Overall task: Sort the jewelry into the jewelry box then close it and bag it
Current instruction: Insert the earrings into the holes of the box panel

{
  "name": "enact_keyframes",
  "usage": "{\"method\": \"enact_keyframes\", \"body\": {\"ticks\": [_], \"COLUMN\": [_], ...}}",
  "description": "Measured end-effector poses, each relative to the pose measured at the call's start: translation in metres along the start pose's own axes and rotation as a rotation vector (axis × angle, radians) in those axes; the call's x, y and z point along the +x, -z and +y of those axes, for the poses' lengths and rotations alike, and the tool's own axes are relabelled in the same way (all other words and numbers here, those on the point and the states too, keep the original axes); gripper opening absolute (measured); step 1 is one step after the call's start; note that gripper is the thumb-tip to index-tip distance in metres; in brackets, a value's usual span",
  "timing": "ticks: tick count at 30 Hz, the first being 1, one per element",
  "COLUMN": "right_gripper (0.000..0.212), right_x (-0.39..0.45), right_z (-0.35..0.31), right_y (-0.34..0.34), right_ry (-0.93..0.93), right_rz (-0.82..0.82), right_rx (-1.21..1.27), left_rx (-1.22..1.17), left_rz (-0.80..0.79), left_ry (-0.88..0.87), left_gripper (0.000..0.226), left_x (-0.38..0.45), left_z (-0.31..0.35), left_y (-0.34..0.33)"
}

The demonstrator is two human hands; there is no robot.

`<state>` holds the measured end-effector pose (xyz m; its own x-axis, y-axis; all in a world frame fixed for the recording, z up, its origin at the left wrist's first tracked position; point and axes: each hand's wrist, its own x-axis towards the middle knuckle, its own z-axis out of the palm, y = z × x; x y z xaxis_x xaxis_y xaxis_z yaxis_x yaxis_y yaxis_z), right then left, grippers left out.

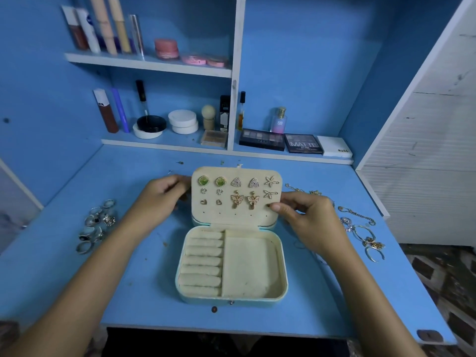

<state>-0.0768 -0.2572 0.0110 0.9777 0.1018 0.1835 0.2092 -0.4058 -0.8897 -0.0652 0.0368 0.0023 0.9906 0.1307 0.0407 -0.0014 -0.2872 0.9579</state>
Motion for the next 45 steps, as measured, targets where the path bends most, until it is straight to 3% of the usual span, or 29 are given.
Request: {"method": "enact_keyframes", "body": {"ticks": [8, 15, 19, 24, 28, 31, 36, 45], "right_gripper": [0.021, 0.019, 0.035, 0.018, 0.018, 0.014, 0.013, 0.014], "right_x": [0.006, 0.006, 0.007, 0.02, 0.045, 0.068, 0.111, 0.169], "right_z": [0.006, 0.0, -0.005, -0.005, -0.005, -0.015, -0.031, -0.045], "right_y": [-0.004, -0.008, -0.008, -0.003, -0.006, -0.014, -0.05, -0.121], "right_ry": [-0.074, -0.143, -0.152, -0.177, 0.079, 0.27, 0.452, 0.494], "right_rz": [-0.068, -0.071, -0.098, -0.096, 0.118, 0.153, -0.02, -0.297], "right_rx": [-0.11, -0.142, -0.172, -0.228, -0.542, -0.541, -0.568, -0.598], "left_rx": [0.114, 0.226, 0.289, 0.303, 0.311, 0.282, 0.261, 0.222], "left_rz": [0.067, 0.052, 0.053, 0.053, 0.051, 0.054, 0.037, 0.012], "left_ry": [-0.142, -0.173, -0.179, -0.199, -0.219, -0.222, -0.245, -0.283], "left_gripper": [0.03, 0.008, 0.006, 0.005, 0.007, 0.007, 0.006, 0.007], "left_x": [-0.012, -0.016, -0.016, -0.014, -0.011, -0.009, -0.005, -0.001], "left_z": [-0.012, -0.016, -0.017, -0.019, -0.021, -0.022, -0.025, -0.028], "left_y": [-0.006, -0.01, -0.011, -0.01, -0.01, -0.011, -0.008, -0.008]}}
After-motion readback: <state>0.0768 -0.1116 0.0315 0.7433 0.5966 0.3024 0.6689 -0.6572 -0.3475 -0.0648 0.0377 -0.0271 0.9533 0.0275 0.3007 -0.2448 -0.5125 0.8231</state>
